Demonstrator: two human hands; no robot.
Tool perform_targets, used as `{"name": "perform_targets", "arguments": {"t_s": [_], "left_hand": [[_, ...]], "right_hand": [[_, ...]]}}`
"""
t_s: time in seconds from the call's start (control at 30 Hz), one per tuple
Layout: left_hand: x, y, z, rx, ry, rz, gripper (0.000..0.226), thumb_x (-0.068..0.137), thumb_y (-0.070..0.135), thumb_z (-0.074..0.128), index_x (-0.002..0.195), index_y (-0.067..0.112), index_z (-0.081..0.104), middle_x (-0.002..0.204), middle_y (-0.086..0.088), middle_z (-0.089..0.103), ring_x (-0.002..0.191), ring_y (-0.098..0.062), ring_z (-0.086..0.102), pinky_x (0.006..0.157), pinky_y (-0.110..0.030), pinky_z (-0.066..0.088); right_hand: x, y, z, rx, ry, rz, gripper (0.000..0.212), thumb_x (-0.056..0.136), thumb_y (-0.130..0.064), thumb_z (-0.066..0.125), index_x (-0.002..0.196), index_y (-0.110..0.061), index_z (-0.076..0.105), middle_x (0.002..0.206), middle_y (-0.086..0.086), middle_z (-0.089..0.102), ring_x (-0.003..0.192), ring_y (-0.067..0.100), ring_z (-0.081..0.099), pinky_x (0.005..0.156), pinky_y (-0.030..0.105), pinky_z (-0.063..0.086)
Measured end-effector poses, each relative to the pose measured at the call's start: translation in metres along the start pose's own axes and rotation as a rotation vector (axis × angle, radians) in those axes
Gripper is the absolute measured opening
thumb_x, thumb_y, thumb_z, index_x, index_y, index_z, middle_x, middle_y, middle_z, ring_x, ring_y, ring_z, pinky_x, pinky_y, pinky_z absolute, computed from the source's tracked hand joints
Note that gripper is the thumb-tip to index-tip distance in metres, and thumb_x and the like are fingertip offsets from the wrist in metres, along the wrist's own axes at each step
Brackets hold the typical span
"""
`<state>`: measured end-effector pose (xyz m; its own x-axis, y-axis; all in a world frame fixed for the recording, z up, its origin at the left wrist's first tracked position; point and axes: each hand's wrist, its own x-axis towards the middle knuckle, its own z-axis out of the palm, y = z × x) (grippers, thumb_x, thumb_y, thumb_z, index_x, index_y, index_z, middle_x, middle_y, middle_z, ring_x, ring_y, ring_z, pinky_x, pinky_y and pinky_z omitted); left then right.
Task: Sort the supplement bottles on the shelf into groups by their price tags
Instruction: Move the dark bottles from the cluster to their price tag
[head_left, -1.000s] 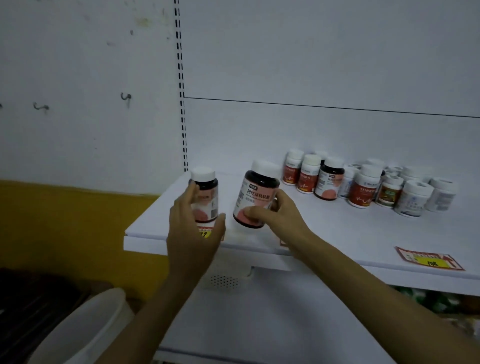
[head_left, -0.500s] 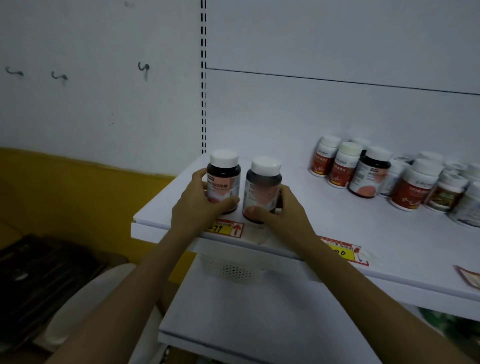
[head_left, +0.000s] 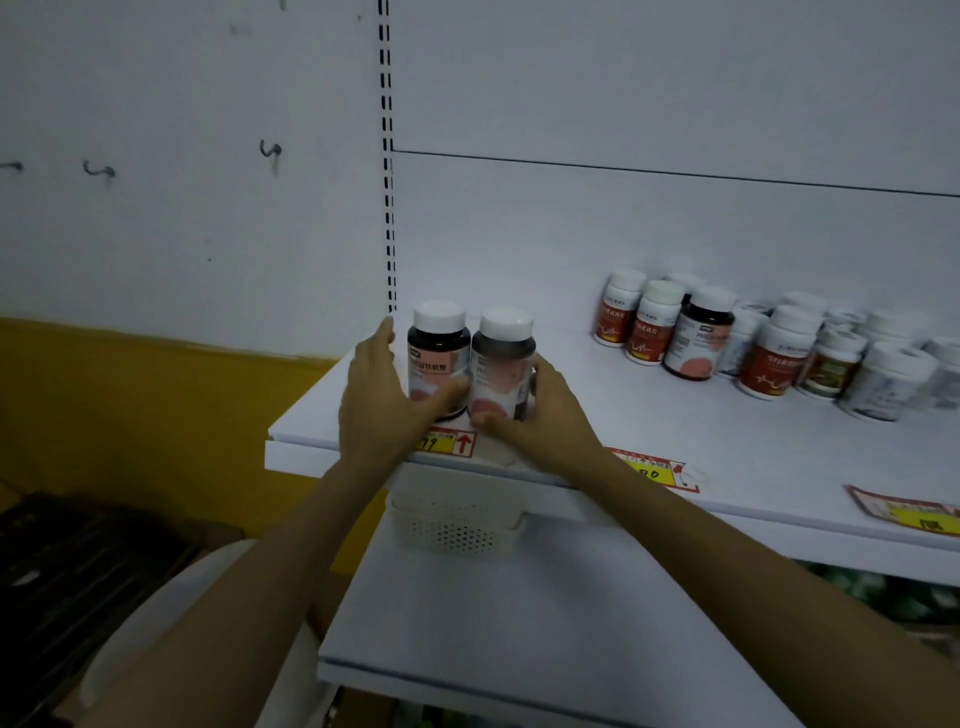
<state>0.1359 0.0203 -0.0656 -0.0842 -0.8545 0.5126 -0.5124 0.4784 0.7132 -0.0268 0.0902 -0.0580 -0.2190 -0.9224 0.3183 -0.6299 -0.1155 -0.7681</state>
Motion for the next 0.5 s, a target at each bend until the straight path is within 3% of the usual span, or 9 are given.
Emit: {"name": "perform_targets", "arguments": {"t_s": [0.07, 0.13, 0.27, 0.33, 0.5], "left_hand": [[-0.009, 0.006, -0.007, 0.046, 0.125, 0.088, 0.089, 0.072, 0.058, 0.066, 0.142, 0.020, 0.026, 0.142, -0.006, 0.040, 0.127, -0.024, 0.041, 0.101, -0.047, 0.041], [-0.021, 0.017, -0.011, 0.058, 0.213, 0.195, 0.076, 0.078, 0.052, 0.062, 0.138, 0.014, 0.035, 0.138, -0.011, 0.046, 0.125, -0.027, 0.043, 0.102, -0.044, 0.038], [-0.040, 0.055, 0.001, 0.030, 0.159, 0.365, 0.064, 0.082, 0.044, 0.053, 0.133, 0.006, 0.042, 0.132, -0.015, 0.052, 0.122, -0.031, 0.048, 0.101, -0.043, 0.038], [-0.046, 0.075, 0.020, 0.041, 0.072, 0.453, 0.061, 0.083, 0.041, 0.052, 0.133, 0.007, 0.043, 0.132, -0.013, 0.054, 0.121, -0.029, 0.049, 0.102, -0.035, 0.036], [-0.055, 0.120, 0.083, -0.030, -0.146, 0.480, 0.061, 0.084, 0.041, 0.053, 0.137, 0.016, 0.039, 0.136, -0.003, 0.049, 0.121, -0.018, 0.046, 0.097, -0.028, 0.037]], "right_hand": [[-0.006, -0.006, -0.011, -0.117, -0.007, 0.057, 0.100, 0.070, -0.053, 0.074, 0.146, -0.013, 0.022, 0.150, 0.007, 0.034, 0.137, 0.024, 0.035, 0.109, 0.043, 0.037], [-0.014, -0.008, -0.026, -0.200, -0.007, 0.059, 0.109, 0.072, -0.057, 0.069, 0.150, -0.012, 0.008, 0.158, 0.007, 0.018, 0.143, 0.022, 0.024, 0.114, 0.042, 0.028], [-0.030, 0.001, -0.064, -0.362, -0.019, 0.003, 0.087, 0.081, -0.046, 0.066, 0.148, -0.013, 0.021, 0.153, 0.007, 0.029, 0.138, 0.021, 0.032, 0.111, 0.036, 0.031], [-0.035, 0.006, -0.085, -0.380, -0.013, 0.004, 0.077, 0.081, -0.044, 0.066, 0.144, -0.016, 0.030, 0.147, 0.005, 0.038, 0.131, 0.020, 0.040, 0.106, 0.034, 0.037], [-0.032, 0.029, -0.142, -0.480, -0.028, -0.050, 0.059, 0.084, -0.041, 0.064, 0.134, -0.017, 0.045, 0.138, 0.004, 0.049, 0.123, 0.019, 0.048, 0.099, 0.033, 0.043]]}}
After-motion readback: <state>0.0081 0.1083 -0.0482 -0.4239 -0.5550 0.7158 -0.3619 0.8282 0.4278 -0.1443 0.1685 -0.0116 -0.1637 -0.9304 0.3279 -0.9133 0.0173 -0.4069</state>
